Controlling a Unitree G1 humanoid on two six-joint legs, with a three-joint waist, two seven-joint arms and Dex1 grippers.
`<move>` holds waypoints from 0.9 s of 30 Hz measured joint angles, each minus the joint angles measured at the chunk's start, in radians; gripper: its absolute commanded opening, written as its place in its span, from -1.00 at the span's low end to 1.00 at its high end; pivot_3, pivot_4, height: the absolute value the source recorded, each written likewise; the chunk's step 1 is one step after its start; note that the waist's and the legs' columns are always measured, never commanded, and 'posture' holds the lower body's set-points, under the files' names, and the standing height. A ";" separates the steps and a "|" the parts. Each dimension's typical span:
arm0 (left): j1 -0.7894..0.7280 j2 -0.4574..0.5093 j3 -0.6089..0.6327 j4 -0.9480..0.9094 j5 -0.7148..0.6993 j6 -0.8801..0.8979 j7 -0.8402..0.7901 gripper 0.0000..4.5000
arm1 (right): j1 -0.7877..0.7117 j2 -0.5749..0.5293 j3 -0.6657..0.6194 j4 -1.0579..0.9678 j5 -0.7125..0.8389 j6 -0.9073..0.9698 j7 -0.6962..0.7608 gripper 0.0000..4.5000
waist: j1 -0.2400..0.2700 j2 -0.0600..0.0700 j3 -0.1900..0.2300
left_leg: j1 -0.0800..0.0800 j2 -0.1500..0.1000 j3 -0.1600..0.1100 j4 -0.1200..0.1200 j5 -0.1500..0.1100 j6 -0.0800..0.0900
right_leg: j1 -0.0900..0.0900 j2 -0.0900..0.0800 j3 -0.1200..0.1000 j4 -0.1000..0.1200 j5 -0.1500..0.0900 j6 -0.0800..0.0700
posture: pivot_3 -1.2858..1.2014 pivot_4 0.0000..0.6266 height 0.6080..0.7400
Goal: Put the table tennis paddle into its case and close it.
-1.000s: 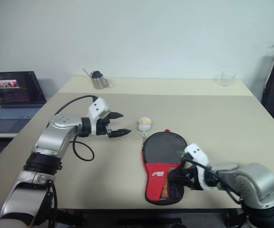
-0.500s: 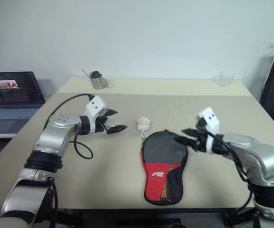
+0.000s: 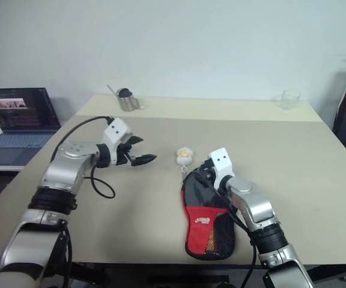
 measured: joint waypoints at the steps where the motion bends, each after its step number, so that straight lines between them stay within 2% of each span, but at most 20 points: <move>1: 0.000 0.005 0.009 -0.006 -0.002 0.004 0.001 1.00 | 0.004 -0.009 0.000 -0.026 0.005 0.006 0.016 0.99 | 0.000 0.000 0.000 | 0.000 0.000 0.000 0.000 0.000 0.000 | 0.000 0.000 0.000 0.000 0.000 0.000 | 0.03 -0.52 1.00; 7: 0.000 0.006 0.029 -0.013 -0.018 0.077 0.019 1.00 | 0.015 -0.007 0.009 -0.047 -0.001 0.019 0.043 0.99 | -0.001 0.000 0.000 | 0.002 0.002 0.000 0.000 0.000 0.000 | 0.001 0.001 -0.001 0.002 0.000 -0.001 | 0.03 -0.52 1.00; 12: -0.058 -0.061 0.025 0.052 -0.007 0.122 0.082 1.00 | 0.029 0.029 0.013 -0.007 -0.025 -0.009 0.027 0.99 | 0.002 0.000 0.000 | 0.001 0.000 0.000 0.001 0.000 0.000 | 0.001 0.001 -0.002 0.001 0.000 -0.001 | 0.03 -0.52 1.00; 16: -0.166 -0.157 -0.018 0.193 0.036 0.112 0.138 1.00 | 0.057 0.062 0.024 0.059 -0.057 -0.063 0.011 0.99 | 0.004 -0.001 0.000 | 0.001 -0.002 0.001 0.001 0.000 0.000 | 0.002 0.001 -0.001 0.000 0.001 0.000 | 0.03 -0.52 1.00; 20: -0.258 -0.246 -0.012 0.388 0.044 0.099 0.185 1.00 | 0.068 0.085 0.007 0.111 -0.048 -0.096 0.023 0.99 | 0.000 -0.001 -0.001 | 0.001 -0.001 0.001 0.002 0.000 0.000 | 0.002 0.001 -0.001 0.000 0.001 0.000 | 0.03 -0.52 1.00; 27: -0.321 -0.324 0.031 0.601 0.024 0.088 0.219 1.00 | 0.069 0.080 0.002 0.139 -0.050 -0.133 0.064 0.99 | -0.004 -0.001 -0.001 | 0.002 -0.001 0.000 0.001 0.000 0.000 | 0.002 0.004 -0.002 0.001 0.001 0.000 | 0.03 -0.52 1.00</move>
